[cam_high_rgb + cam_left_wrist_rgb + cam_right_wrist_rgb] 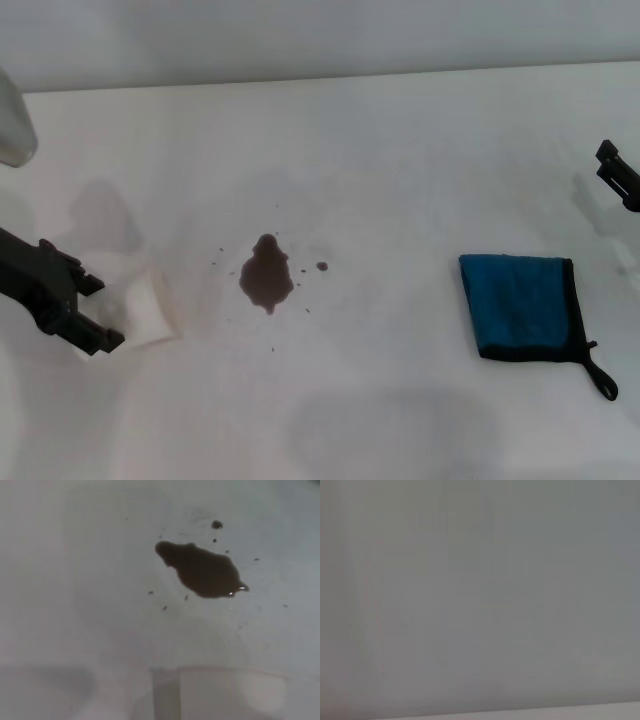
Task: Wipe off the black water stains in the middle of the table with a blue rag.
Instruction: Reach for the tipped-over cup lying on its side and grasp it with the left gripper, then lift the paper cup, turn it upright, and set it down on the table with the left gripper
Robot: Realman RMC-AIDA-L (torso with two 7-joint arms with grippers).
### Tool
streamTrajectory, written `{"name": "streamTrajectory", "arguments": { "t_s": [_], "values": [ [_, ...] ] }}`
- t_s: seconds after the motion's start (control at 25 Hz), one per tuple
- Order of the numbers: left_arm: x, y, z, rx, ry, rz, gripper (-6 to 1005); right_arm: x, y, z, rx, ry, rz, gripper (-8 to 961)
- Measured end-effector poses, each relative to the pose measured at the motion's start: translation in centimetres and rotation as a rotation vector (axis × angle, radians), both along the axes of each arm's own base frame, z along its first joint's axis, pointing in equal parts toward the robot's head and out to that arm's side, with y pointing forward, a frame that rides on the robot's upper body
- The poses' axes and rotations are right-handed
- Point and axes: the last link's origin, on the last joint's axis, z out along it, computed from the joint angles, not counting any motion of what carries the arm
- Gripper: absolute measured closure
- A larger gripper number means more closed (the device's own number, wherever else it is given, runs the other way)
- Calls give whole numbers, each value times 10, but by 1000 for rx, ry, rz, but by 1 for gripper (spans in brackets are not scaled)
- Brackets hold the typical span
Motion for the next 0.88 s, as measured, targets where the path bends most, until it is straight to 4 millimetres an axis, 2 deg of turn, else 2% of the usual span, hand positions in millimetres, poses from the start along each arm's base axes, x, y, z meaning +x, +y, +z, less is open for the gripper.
{"name": "streamTrajectory", "arguments": {
  "t_s": [0.52, 0.88],
  "values": [
    [-6, 3, -25, -5, 11, -45, 120, 0, 3, 2, 9, -5, -1, 80],
    [-4, 5, -26, 0, 11, -53, 121, 1, 3, 1, 6, -5, -11, 80]
  ]
}}
